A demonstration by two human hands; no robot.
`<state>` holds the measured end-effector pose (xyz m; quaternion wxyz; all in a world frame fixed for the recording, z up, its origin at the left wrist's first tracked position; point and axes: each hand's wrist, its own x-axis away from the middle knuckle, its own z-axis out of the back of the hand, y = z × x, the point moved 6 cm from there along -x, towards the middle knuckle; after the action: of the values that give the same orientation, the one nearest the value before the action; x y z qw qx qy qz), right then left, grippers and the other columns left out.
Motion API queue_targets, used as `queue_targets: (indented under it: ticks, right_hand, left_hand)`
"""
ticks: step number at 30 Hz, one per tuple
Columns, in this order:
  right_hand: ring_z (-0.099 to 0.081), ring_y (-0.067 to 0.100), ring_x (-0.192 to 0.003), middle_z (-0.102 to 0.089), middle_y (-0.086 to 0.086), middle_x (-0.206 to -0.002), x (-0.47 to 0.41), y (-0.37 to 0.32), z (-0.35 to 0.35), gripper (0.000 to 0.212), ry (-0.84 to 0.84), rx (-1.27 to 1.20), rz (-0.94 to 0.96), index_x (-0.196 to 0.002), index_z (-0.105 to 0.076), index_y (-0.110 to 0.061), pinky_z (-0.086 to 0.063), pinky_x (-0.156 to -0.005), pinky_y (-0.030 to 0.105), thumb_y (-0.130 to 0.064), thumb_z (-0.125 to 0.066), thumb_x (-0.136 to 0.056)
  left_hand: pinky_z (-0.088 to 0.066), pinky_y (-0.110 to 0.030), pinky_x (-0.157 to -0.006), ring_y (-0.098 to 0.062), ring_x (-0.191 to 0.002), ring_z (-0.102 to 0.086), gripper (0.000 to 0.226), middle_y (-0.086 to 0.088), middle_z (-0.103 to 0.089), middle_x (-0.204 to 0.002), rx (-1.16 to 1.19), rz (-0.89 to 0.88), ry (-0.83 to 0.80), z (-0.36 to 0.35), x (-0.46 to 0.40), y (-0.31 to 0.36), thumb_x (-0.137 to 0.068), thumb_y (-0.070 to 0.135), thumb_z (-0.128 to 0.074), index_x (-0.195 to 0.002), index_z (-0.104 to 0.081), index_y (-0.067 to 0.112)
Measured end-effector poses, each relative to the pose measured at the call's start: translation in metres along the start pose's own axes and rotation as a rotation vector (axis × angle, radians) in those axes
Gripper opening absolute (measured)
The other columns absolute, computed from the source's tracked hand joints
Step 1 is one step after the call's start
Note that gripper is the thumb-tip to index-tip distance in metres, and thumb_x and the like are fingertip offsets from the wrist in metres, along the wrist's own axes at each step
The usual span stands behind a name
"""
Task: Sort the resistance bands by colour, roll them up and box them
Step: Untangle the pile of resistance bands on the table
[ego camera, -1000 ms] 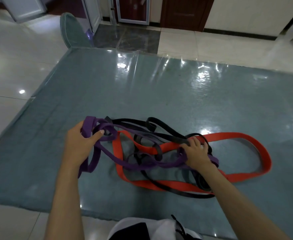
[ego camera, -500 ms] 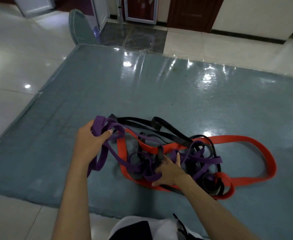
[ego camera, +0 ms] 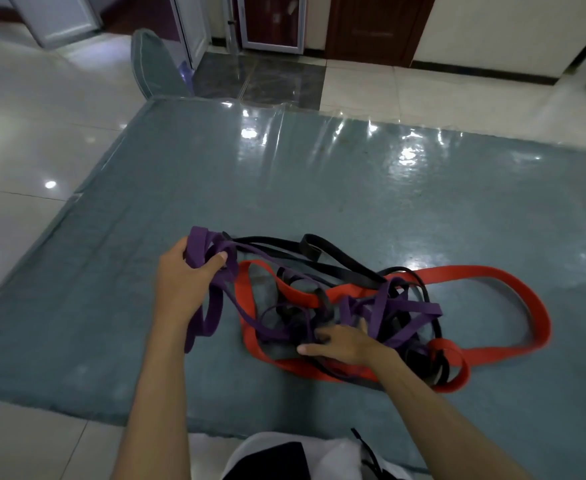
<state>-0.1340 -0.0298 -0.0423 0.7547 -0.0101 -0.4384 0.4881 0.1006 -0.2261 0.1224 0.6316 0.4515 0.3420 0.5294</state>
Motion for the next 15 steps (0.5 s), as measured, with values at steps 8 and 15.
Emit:
queue_targets:
  ticks: [8,15]
  right_hand:
    - [-0.067,0.027,-0.105,-0.072,-0.001,-0.09,-0.028,-0.014,-0.017,0.024,0.264,-0.093,-0.109,-0.073,-0.057,-0.027,-0.042,-0.103,0.047,-0.044,-0.07,-0.083]
    - [-0.067,0.008,-0.073,-0.073,-0.01,-0.077,0.006,-0.002,0.015,0.004,0.565,-0.465,0.199,-0.085,-0.071,-0.027,-0.055,-0.073,0.034,-0.025,-0.067,-0.086]
  left_hand:
    - [-0.049,-0.021,-0.064,0.002,-0.064,-0.06,0.015,0.006,-0.068,-0.08,-0.007,-0.016,-0.006,0.004,0.013,0.007,-0.087,0.021,-0.082,-0.097,-0.071,0.024]
    - [-0.056,-0.037,-0.07,-0.017,-0.075,-0.065,0.01,0.0,-0.069,-0.08,-0.028,-0.006,0.078,0.009,0.016,-0.003,-0.089,0.026,-0.08,-0.093,-0.071,0.025]
